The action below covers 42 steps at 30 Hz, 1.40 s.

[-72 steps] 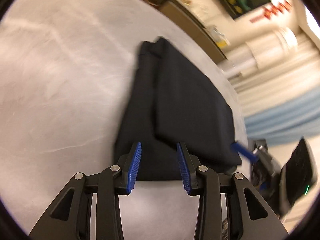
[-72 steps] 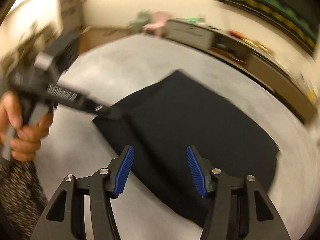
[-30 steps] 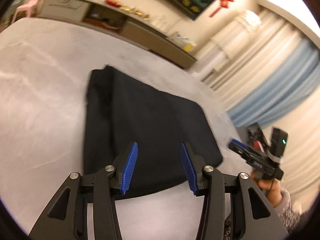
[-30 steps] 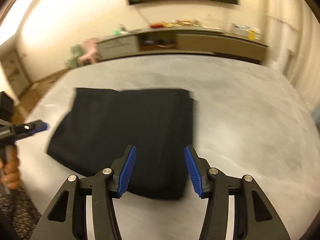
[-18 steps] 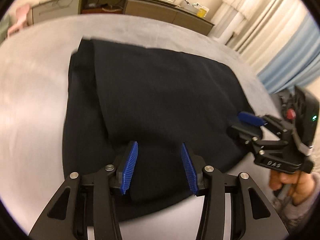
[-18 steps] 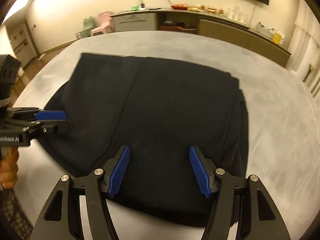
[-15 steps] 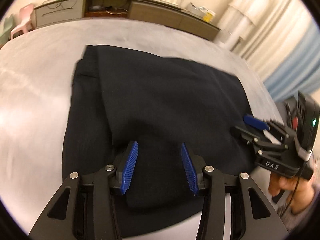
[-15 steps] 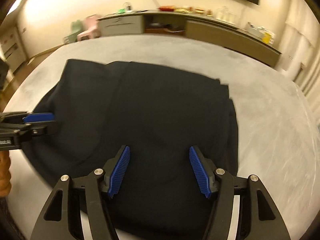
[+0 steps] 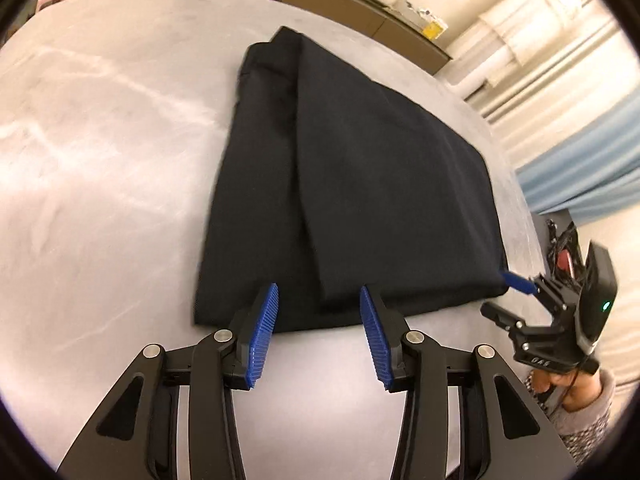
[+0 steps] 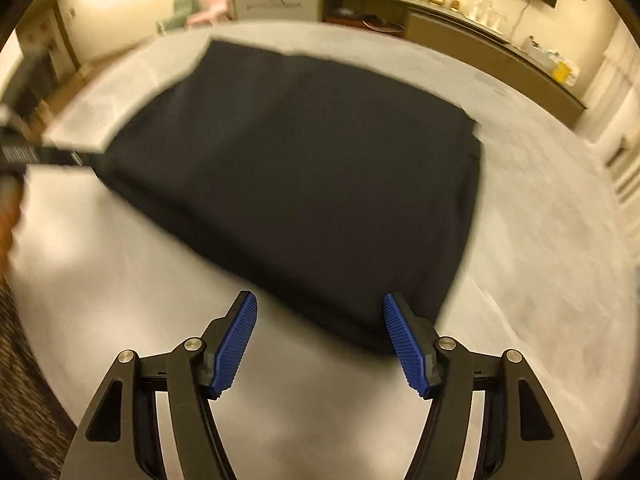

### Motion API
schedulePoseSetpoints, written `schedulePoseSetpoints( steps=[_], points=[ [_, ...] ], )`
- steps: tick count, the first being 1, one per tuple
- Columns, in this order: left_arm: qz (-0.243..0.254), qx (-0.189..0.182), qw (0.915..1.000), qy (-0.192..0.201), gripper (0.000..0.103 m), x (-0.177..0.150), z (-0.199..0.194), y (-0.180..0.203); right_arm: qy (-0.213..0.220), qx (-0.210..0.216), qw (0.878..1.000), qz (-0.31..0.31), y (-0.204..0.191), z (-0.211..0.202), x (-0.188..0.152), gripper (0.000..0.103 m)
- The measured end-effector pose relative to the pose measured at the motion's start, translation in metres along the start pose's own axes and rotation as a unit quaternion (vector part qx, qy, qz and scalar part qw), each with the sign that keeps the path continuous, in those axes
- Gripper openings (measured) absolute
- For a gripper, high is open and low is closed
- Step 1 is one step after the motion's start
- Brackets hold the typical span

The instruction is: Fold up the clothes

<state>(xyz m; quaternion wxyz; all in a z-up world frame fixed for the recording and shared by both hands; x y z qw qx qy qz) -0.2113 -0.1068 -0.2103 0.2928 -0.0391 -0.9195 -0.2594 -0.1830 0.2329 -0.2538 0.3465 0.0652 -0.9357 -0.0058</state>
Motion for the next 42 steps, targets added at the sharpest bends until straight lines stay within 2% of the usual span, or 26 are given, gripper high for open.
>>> schedulePoseSetpoints(
  steps=[1, 4, 6, 8, 10, 12, 13, 15, 20, 23, 28, 31, 34, 36, 38, 39, 42],
  points=[
    [-0.001, -0.001, 0.9999, 0.011, 0.045, 0.002, -0.009, 0.000, 0.006, 0.002, 1.000, 0.009, 0.001, -0.005, -0.001, 0.067],
    [0.002, -0.025, 0.9989, 0.040, 0.047, 0.012, -0.031, 0.018, 0.072, 0.013, 0.995, 0.073, 0.013, -0.032, 0.014, 0.067],
    [0.026, -0.037, 0.9984, 0.034, 0.048, 0.005, -0.033, 0.033, 0.106, 0.010, 0.990, 0.091, 0.021, -0.042, 0.027, 0.067],
    [0.054, -0.043, 0.9975, 0.015, 0.050, -0.007, -0.028, 0.046, 0.100, 0.017, 0.991, 0.089, 0.018, -0.034, 0.035, 0.067],
    [0.075, -0.034, 0.9965, -0.014, 0.050, -0.021, -0.010, 0.053, 0.088, 0.029, 0.993, 0.080, 0.001, -0.032, 0.017, 0.067],
    [0.097, -0.025, 0.9941, -0.042, 0.049, -0.036, 0.007, 0.060, 0.053, 0.040, 0.996, 0.064, -0.019, -0.019, 0.003, 0.067],
    [0.107, -0.024, 0.9931, -0.041, 0.051, -0.038, 0.011, 0.063, 0.038, 0.045, 0.996, 0.067, -0.024, -0.014, -0.005, 0.067],
    [0.108, -0.023, 0.9933, -0.035, 0.051, -0.032, 0.017, 0.065, 0.023, 0.039, 0.996, 0.074, -0.027, 0.006, -0.008, 0.060],
    [0.072, -0.022, 0.9970, -0.017, 0.050, 0.000, 0.040, 0.061, 0.033, -0.004, 0.997, 0.074, -0.001, 0.040, 0.023, 0.057],
    [0.057, -0.006, 0.9984, 0.001, 0.050, 0.015, 0.046, 0.057, 0.047, -0.030, 0.995, 0.082, 0.025, 0.041, 0.028, 0.057],
    [0.055, 0.026, 0.9981, 0.008, 0.051, 0.000, 0.027, 0.048, 0.032, 0.004, 0.996, 0.086, 0.016, 0.023, 0.007, 0.064],
    [0.051, 0.054, 0.9972, 0.012, 0.057, -0.006, 0.015, 0.052, 0.029, 0.013, 0.993, 0.113, 0.013, 0.012, -0.001, 0.064],
    [0.065, 0.081, 0.9942, 0.030, 0.068, -0.014, 0.000, 0.061, 0.057, 0.014, 0.990, 0.127, 0.011, -0.009, 0.006, 0.065],
    [0.076, 0.098, 0.9914, 0.043, 0.078, -0.020, -0.008, 0.068, 0.077, 0.005, 0.988, 0.131, 0.010, -0.023, 0.002, 0.074],
    [0.088, 0.113, 0.9882, 0.057, 0.083, -0.027, -0.015, 0.075, 0.088, -0.005, 0.987, 0.132, 0.011, -0.034, -0.009, 0.076],
    [0.092, 0.118, 0.9868, 0.062, 0.087, -0.029, -0.016, 0.080, 0.087, -0.009, 0.987, 0.131, 0.009, -0.035, -0.016, 0.076],
    [0.096, 0.120, 0.9862, 0.062, 0.089, -0.038, -0.016, 0.094, 0.069, -0.020, 0.990, 0.123, 0.005, -0.033, -0.034, 0.076]
  ],
)
Point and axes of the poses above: each gripper's, at about its wrist camera, not at the fingertips, and z roughly the way its jaws point, y to its right, x to its top, the point moved 10 cm from there along z, roughly the way its jaws point, and after that the axes turned 15 degrees about y, right-handed, at the moved point
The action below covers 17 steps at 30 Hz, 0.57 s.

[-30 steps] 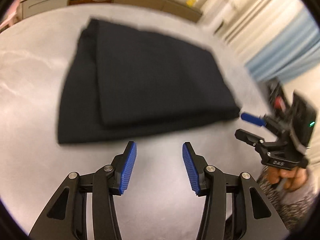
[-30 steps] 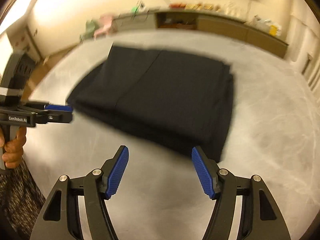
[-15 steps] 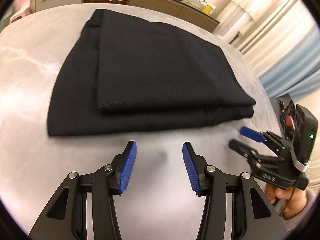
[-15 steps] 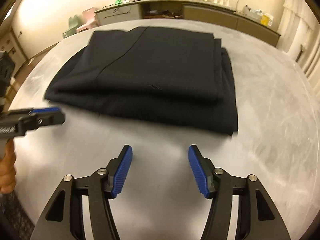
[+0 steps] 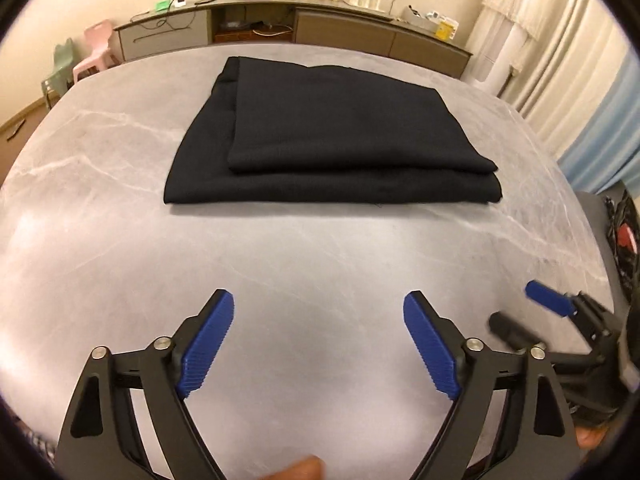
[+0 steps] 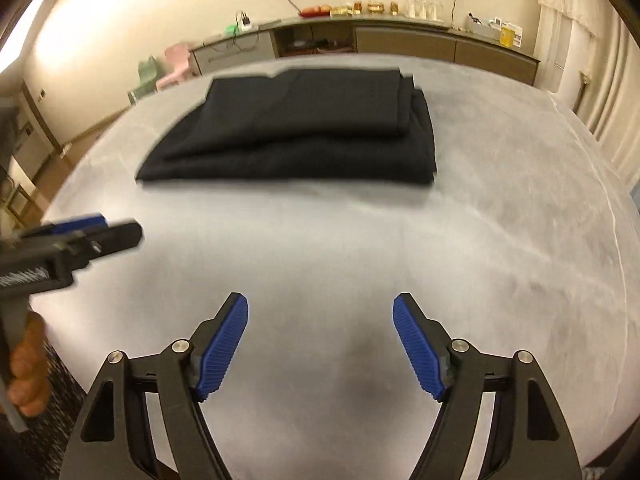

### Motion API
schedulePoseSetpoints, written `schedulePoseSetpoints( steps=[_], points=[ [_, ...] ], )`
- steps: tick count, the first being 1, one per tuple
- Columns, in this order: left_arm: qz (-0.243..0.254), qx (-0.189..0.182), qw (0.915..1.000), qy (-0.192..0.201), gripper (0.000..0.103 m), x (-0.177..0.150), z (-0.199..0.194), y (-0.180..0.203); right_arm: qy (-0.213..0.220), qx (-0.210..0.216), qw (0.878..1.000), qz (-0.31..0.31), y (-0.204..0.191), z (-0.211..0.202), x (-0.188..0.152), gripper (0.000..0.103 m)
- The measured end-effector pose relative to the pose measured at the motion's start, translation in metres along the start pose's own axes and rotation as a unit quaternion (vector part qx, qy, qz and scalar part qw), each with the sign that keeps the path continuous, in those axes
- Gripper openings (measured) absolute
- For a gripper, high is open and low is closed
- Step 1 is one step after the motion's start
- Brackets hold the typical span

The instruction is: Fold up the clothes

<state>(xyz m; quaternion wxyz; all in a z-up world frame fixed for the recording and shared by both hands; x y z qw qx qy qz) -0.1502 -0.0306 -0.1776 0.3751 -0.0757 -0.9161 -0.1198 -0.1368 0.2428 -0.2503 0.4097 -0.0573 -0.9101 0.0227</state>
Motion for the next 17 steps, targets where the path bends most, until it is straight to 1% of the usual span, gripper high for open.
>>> schedulePoseSetpoints(
  steps=[2, 6, 9, 14, 17],
  points=[
    [0.001, -0.006, 1.0000, -0.004, 0.090, -0.004, -0.003, 0.010, 0.002, -0.008, 1.000, -0.005, 0.000, -0.003, -0.001, 0.076],
    [0.016, -0.009, 0.9998, 0.008, 0.093, -0.006, -0.009, 0.029, 0.024, -0.018, 1.000, -0.006, 0.005, -0.012, 0.006, 0.077],
    [0.022, -0.006, 0.9996, 0.015, 0.094, -0.006, -0.015, 0.033, 0.021, -0.016, 1.000, -0.006, 0.005, -0.012, 0.004, 0.077],
    [0.013, -0.015, 0.9993, 0.031, 0.095, -0.006, -0.024, 0.036, 0.023, -0.014, 1.000, -0.009, 0.003, -0.012, 0.004, 0.077],
    [0.015, -0.012, 0.9994, 0.031, 0.095, -0.007, -0.026, 0.038, 0.021, -0.015, 1.000, -0.005, 0.005, -0.013, 0.002, 0.077]
  ],
)
Point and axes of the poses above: each gripper's, at about its wrist camera, not at the fingertips, and z roughly the way its jaws point, y to its right, x to its top, the point moved 10 cm from there along z, roughly the way its jaws point, and after that the axes turned 15 degrees about y, right-handed, at the moved point
